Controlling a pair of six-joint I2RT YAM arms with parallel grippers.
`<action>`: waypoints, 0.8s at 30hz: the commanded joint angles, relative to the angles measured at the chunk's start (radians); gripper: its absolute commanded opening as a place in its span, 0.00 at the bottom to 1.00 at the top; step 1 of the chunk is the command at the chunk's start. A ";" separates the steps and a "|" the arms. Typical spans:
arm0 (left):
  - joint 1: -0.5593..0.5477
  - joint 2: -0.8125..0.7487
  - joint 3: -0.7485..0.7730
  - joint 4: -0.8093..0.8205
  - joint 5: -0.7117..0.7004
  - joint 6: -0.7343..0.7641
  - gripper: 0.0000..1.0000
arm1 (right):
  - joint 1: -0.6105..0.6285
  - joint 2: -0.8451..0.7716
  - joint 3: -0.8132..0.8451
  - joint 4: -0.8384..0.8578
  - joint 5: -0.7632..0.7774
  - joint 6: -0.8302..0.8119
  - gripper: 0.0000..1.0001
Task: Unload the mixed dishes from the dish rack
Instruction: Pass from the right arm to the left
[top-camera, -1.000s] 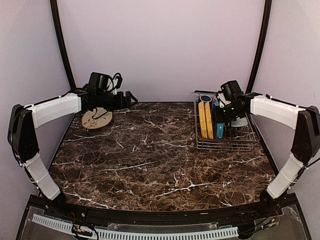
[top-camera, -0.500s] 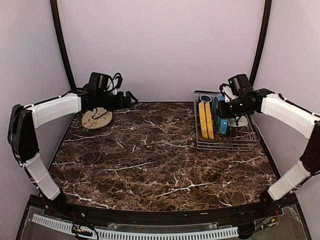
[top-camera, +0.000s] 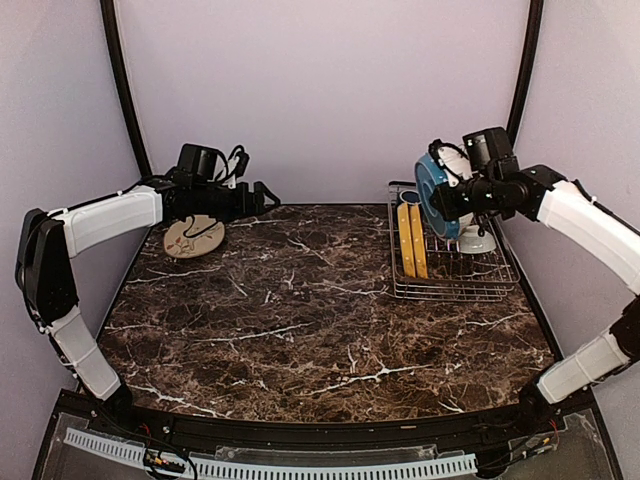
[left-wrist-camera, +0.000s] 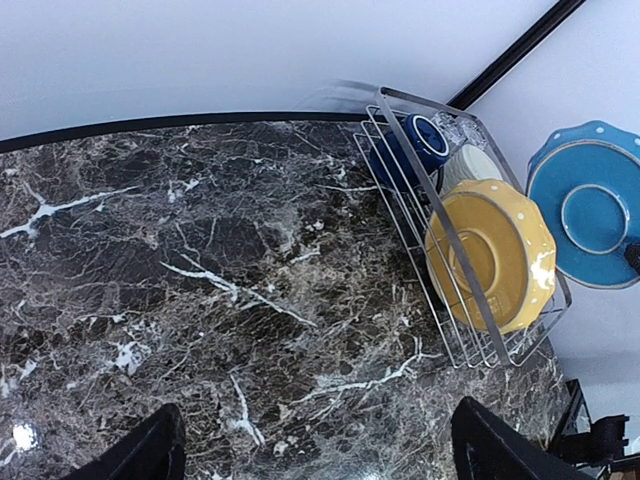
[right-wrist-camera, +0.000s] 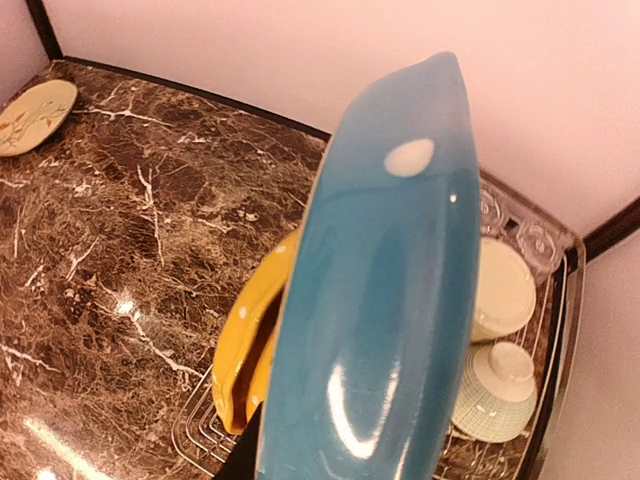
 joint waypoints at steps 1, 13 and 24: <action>-0.006 -0.015 0.043 0.029 0.099 -0.040 0.92 | 0.128 -0.062 0.104 0.208 0.103 -0.237 0.00; -0.002 -0.049 0.024 0.238 0.388 -0.397 0.91 | 0.431 0.081 0.052 0.476 0.265 -0.716 0.00; 0.035 -0.014 -0.080 0.511 0.478 -0.672 0.92 | 0.525 0.258 0.107 0.580 0.348 -0.800 0.00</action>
